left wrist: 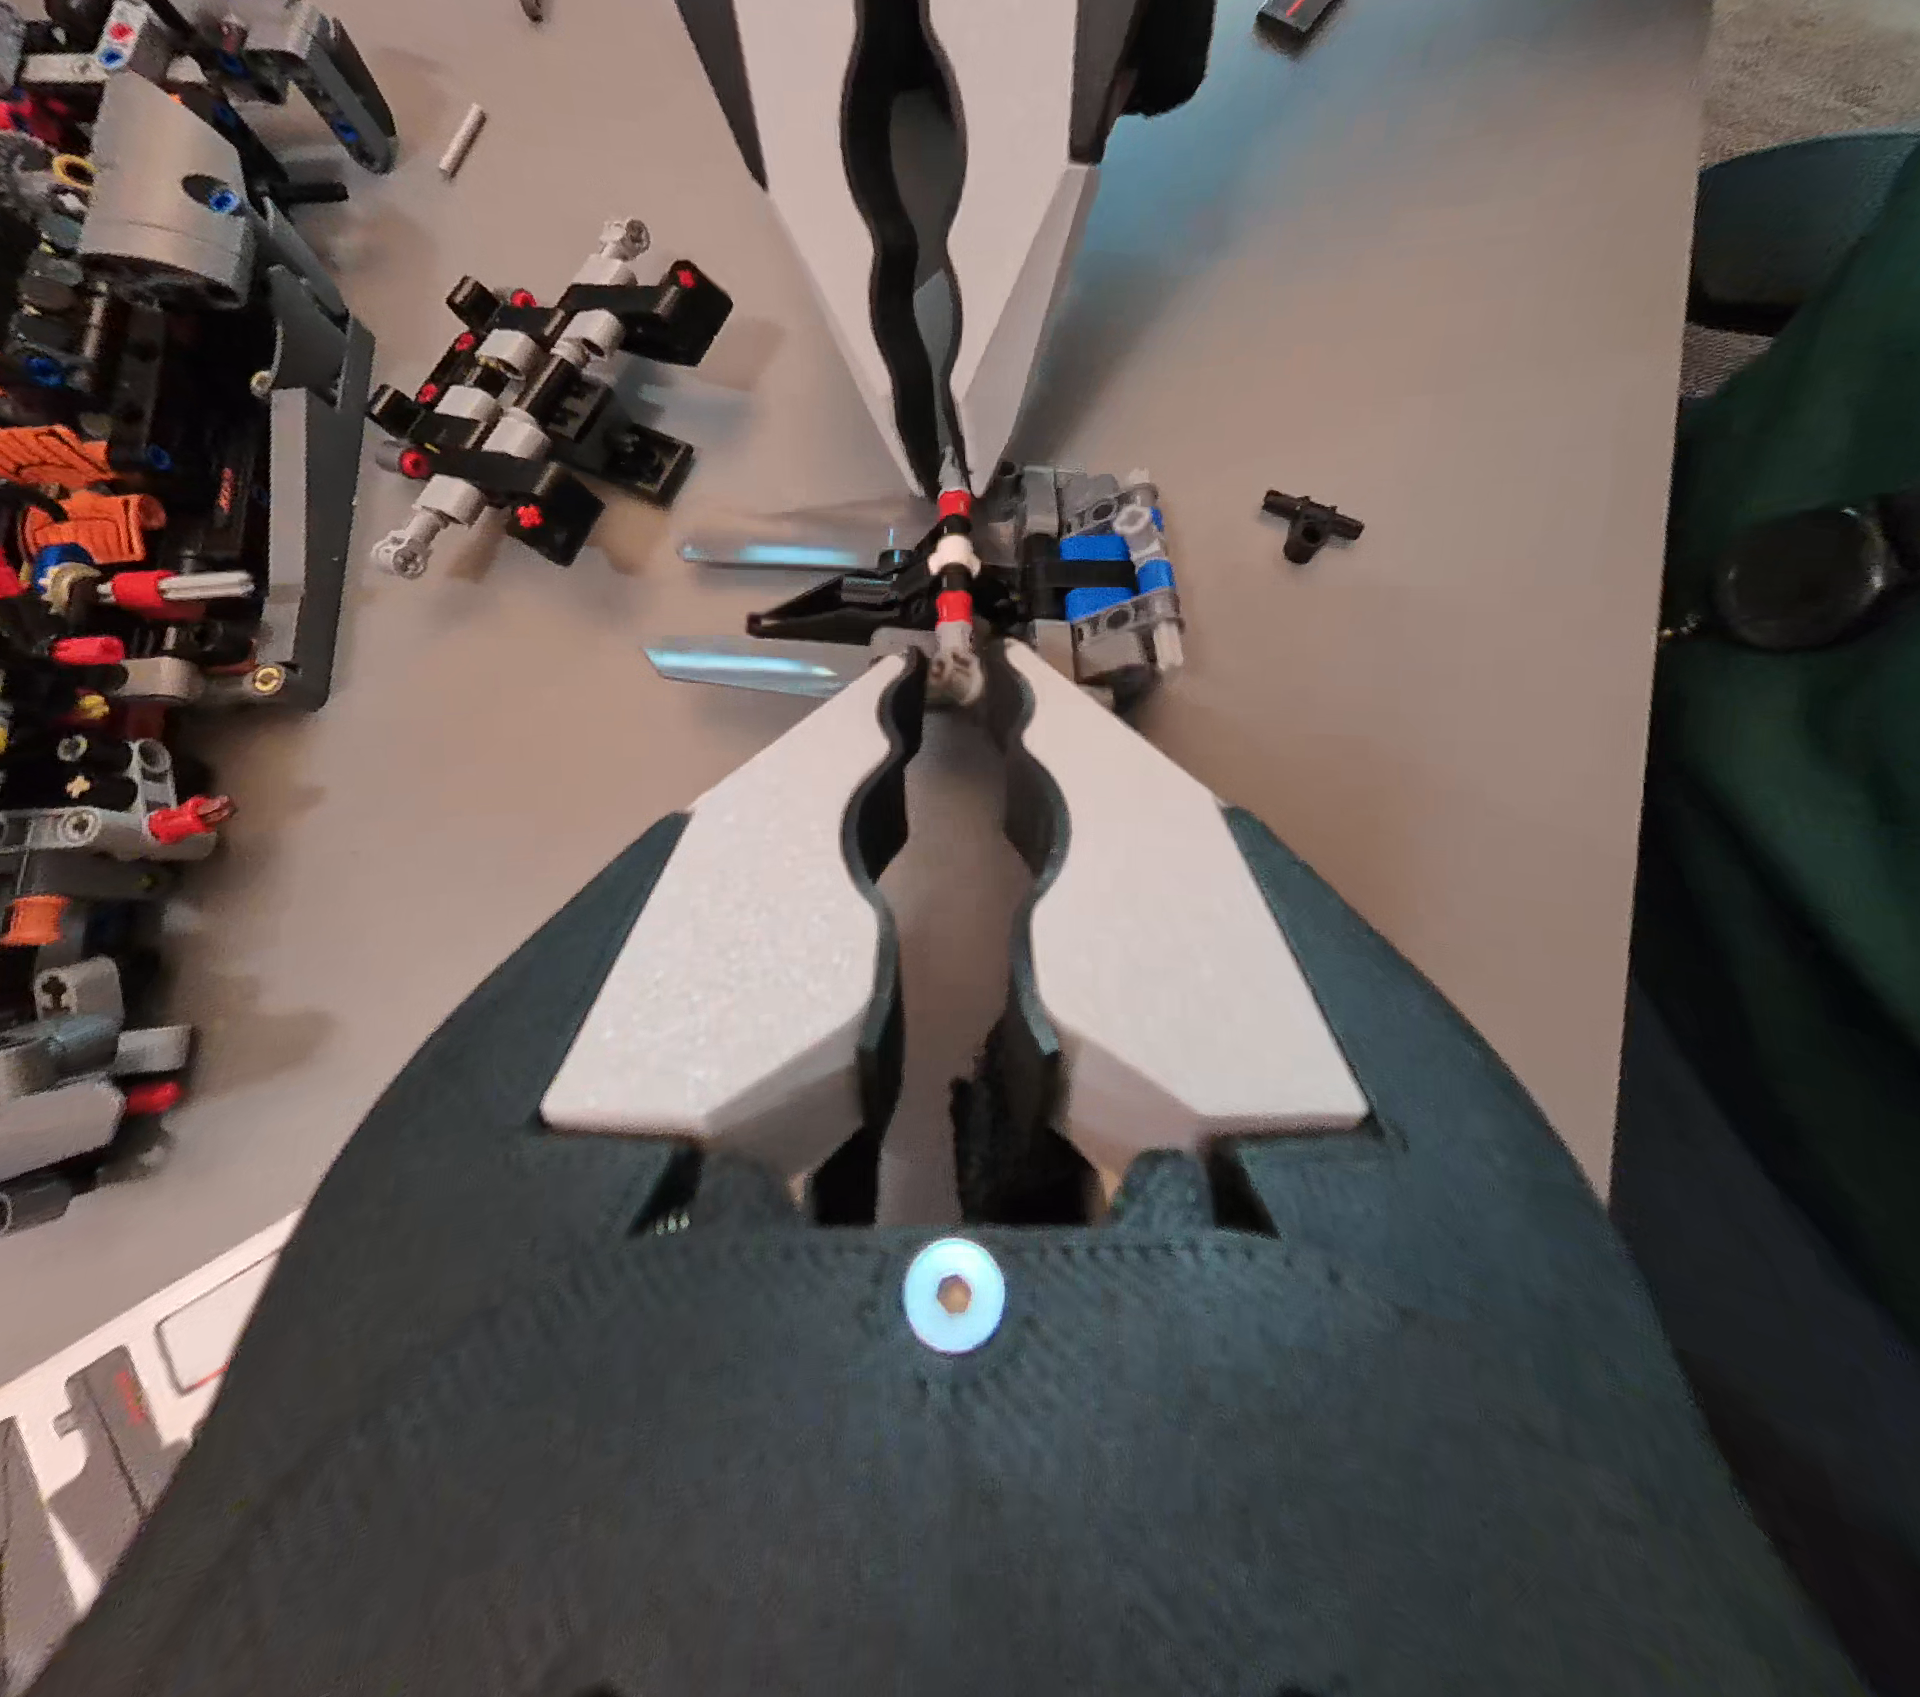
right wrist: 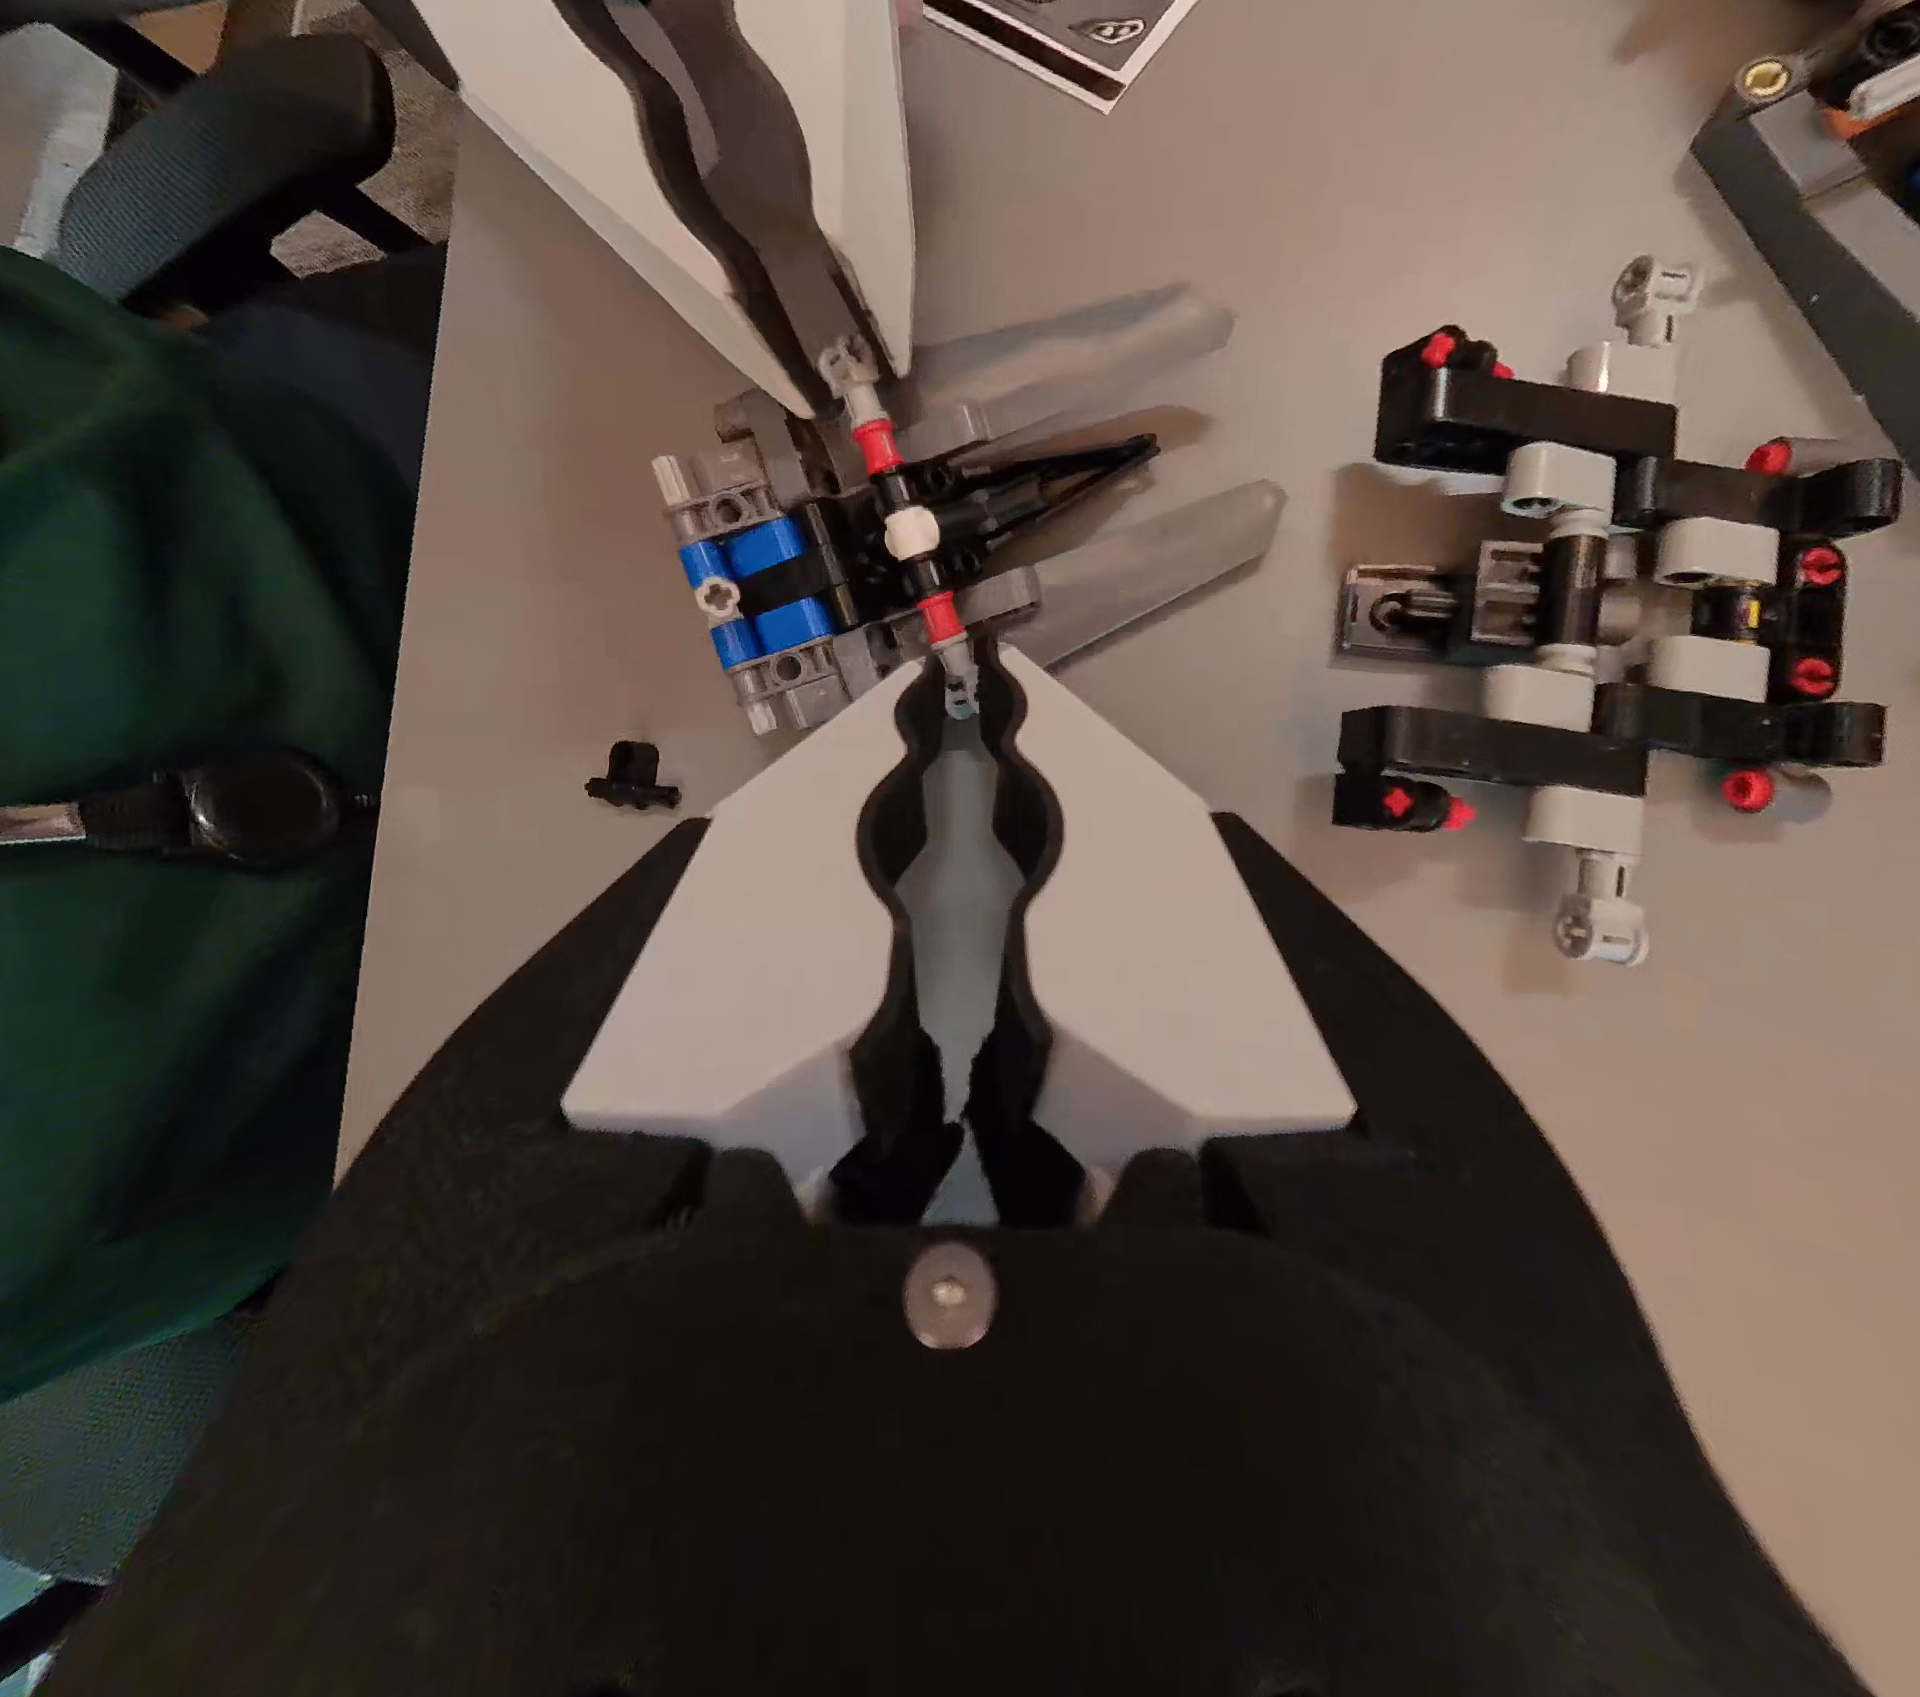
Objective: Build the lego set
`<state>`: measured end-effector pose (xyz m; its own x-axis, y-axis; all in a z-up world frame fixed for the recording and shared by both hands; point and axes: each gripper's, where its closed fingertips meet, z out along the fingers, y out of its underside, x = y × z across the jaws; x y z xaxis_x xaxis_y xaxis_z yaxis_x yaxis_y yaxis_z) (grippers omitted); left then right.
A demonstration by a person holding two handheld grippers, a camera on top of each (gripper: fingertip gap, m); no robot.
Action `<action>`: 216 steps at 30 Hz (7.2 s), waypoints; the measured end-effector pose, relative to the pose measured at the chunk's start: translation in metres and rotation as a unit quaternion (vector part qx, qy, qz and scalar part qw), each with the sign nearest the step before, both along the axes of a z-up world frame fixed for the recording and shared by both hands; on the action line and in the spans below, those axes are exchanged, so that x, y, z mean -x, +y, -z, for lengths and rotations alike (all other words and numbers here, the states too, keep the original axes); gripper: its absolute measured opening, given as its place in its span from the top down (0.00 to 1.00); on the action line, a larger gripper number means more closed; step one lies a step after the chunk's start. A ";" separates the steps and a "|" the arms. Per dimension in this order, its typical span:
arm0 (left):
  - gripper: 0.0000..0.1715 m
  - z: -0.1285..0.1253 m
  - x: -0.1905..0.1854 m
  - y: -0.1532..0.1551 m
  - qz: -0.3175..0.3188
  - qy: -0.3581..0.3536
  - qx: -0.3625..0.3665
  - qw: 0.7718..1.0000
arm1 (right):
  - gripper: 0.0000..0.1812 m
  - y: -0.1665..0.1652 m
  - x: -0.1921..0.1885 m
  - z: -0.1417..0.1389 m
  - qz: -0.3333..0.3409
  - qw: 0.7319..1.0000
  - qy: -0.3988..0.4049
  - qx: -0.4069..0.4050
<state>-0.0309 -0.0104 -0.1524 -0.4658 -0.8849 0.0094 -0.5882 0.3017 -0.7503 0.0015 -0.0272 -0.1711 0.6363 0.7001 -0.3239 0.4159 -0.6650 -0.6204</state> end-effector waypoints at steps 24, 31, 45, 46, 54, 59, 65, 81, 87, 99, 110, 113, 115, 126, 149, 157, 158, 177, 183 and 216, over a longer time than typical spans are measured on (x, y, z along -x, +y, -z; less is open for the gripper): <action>0.95 -0.009 0.002 0.004 0.149 -0.048 -0.251 0.955 | 0.97 0.002 -0.001 0.002 -0.007 1.000 -0.015 -0.024; 0.96 -0.008 0.004 -0.006 0.153 -0.043 -0.191 0.969 | 0.98 0.002 -0.002 0.002 -0.007 1.000 -0.016 -0.024; 0.96 -0.006 0.003 -0.016 0.108 -0.056 -0.099 0.988 | 0.95 0.002 0.008 -0.013 -0.050 0.986 -0.070 -0.143; 0.96 -0.006 0.003 -0.016 0.110 -0.056 -0.101 0.987 | 0.95 0.003 0.008 -0.012 -0.056 0.984 -0.088 -0.148; 0.96 -0.005 0.004 -0.016 0.111 -0.059 -0.093 0.988 | 0.98 0.004 0.009 -0.005 -0.089 0.974 -0.131 -0.164; 0.87 -0.007 0.005 -0.005 0.102 -0.052 -0.081 0.990 | 0.99 0.005 0.009 -0.006 -0.084 0.958 -0.173 -0.212; 0.75 -0.001 0.000 0.005 0.113 -0.020 -0.078 0.990 | 0.99 0.005 0.009 -0.011 -0.077 0.937 -0.219 -0.261; 0.70 0.026 -0.011 0.000 0.122 -0.006 -0.115 0.986 | 0.99 0.009 0.009 -0.017 -0.063 0.907 -0.270 -0.318; 0.70 0.026 -0.013 -0.001 0.107 -0.009 -0.092 0.990 | 0.99 0.010 0.009 -0.018 -0.057 0.904 -0.273 -0.325; 0.62 0.011 -0.009 -0.002 0.086 -0.009 -0.038 0.996 | 0.99 0.015 0.010 -0.029 -0.047 0.871 -0.322 -0.368; 0.62 0.010 -0.010 0.001 0.088 -0.004 -0.069 0.994 | 0.99 0.017 0.009 -0.035 -0.040 0.846 -0.359 -0.393; 0.62 0.007 -0.011 0.001 0.084 -0.008 -0.056 0.995 | 0.99 0.018 0.008 -0.038 -0.034 0.844 -0.360 -0.397; 0.61 0.006 -0.010 0.001 0.081 -0.004 -0.041 0.996 | 1.00 0.018 0.009 -0.039 -0.031 0.843 -0.359 -0.400; 0.61 -0.001 -0.001 0.000 0.085 -0.020 0.012 0.996 | 1.00 0.019 0.018 -0.043 -0.036 0.849 -0.334 -0.408; 0.56 -0.105 -0.003 0.033 -0.057 -0.244 0.140 0.958 | 1.00 0.015 0.009 -0.146 0.106 0.899 0.386 -0.177; 0.66 -0.145 -0.017 0.010 -0.034 -0.286 0.279 0.916 | 1.00 0.016 -0.008 -0.171 0.153 0.776 0.597 -0.134; 0.70 -0.148 -0.018 0.012 -0.039 -0.290 0.297 0.909 | 1.00 0.015 -0.008 -0.171 0.154 0.769 0.607 -0.130; 1.00 -0.164 -0.024 0.008 -0.070 -0.328 0.400 0.853 | 1.00 0.018 -0.012 -0.171 0.202 0.741 0.626 -0.131; 1.00 -0.166 -0.024 0.012 -0.081 -0.349 0.382 0.852 | 0.95 0.012 -0.034 -0.165 0.251 0.772 0.555 -0.182; 0.90 -0.155 -0.046 0.000 -0.085 -0.297 0.320 0.896 | 0.86 0.010 -0.031 -0.178 0.248 0.861 0.352 -0.269</action>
